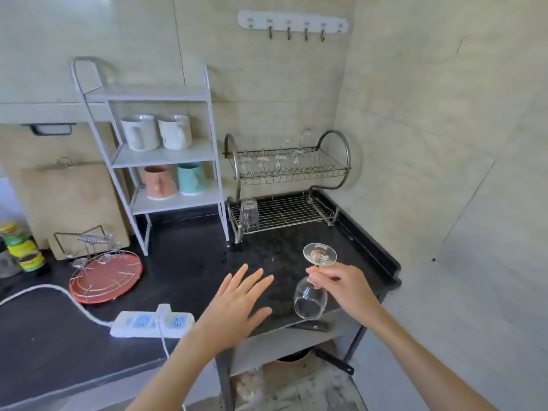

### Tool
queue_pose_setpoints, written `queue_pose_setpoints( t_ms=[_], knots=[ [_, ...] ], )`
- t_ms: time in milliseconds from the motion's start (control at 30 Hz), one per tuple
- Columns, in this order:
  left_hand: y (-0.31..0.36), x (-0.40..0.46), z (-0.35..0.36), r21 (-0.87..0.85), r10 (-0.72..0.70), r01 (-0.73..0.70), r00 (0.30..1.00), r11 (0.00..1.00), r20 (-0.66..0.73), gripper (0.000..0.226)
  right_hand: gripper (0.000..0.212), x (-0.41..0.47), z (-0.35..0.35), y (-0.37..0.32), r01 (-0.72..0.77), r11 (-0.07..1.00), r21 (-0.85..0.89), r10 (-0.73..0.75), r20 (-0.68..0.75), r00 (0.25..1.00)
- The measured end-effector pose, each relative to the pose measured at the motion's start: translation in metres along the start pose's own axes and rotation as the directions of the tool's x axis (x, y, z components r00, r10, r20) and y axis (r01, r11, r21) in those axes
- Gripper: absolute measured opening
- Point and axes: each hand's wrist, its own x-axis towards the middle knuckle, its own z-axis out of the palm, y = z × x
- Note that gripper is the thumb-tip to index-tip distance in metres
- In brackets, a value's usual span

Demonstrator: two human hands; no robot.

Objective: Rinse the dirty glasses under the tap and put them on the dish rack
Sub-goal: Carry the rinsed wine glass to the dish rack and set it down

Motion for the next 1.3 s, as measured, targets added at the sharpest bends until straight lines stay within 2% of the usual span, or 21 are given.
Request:
queue_pose_setpoints(
  t_ms=[100, 233, 333, 433, 500, 700, 833, 967, 1067, 1300],
  knots=[
    [-0.024, 0.073, -0.024, -0.017, -0.03, 0.029, 0.999, 0.999, -0.028, 0.088, 0.012, 0.067, -0.025, -0.001, 0.007, 1.0, -0.028, -0.008, -0.017, 1.0],
    [-0.047, 0.155, -0.049, 0.011, -0.056, 0.057, 0.995, 0.998, -0.084, 0.081, 0.014, 0.147, -0.057, 0.0, 0.011, 0.999, -0.037, -0.014, -0.081, 0.997],
    [-0.058, 0.201, -0.046, 0.05, -0.084, 0.085, 0.996, 0.995, -0.019, 0.059, 0.017, 0.199, -0.073, 0.012, 0.018, 0.999, -0.032, -0.022, -0.134, 0.991],
    [-0.068, 0.243, -0.04, 0.07, -0.082, 0.083, 0.997, 0.994, -0.013, 0.066, 0.021, 0.251, -0.087, 0.024, 0.026, 0.998, -0.06, -0.037, -0.182, 0.983],
    [-0.075, 0.272, -0.036, 0.074, -0.105, 0.106, 0.994, 0.992, -0.021, 0.061, 0.023, 0.288, -0.096, 0.032, 0.044, 0.996, -0.079, -0.059, -0.206, 0.977],
    [-0.09, 0.342, -0.02, 0.086, -0.249, 0.252, 0.968, 0.964, -0.04, 0.059, 0.028, 0.404, -0.125, 0.052, 0.036, 0.993, -0.113, -0.065, -0.268, 0.961],
    [-0.103, 0.372, -0.003, 0.064, -0.291, 0.294, 0.955, 0.954, -0.058, 0.099, 0.026, 0.472, -0.133, 0.074, 0.008, 0.992, -0.126, -0.036, -0.222, 0.974],
    [-0.108, 0.383, 0.003, 0.196, -0.349, 0.344, 0.937, 0.918, -0.008, 0.078, 0.035, 0.522, -0.125, 0.1, -0.008, 0.985, -0.172, -0.013, -0.124, 0.992],
    [-0.109, 0.384, 0.007, 0.241, -0.423, 0.409, 0.906, 0.88, 0.009, 0.06, 0.03, 0.542, -0.114, 0.12, -0.023, 0.988, -0.151, 0.012, -0.074, 0.997],
    [-0.113, 0.383, 0.018, 0.219, -0.391, 0.396, 0.918, 0.892, -0.066, 0.058, 0.029, 0.552, -0.102, 0.132, 0.032, 0.98, -0.197, -0.03, 0.018, 0.999]
  ],
)
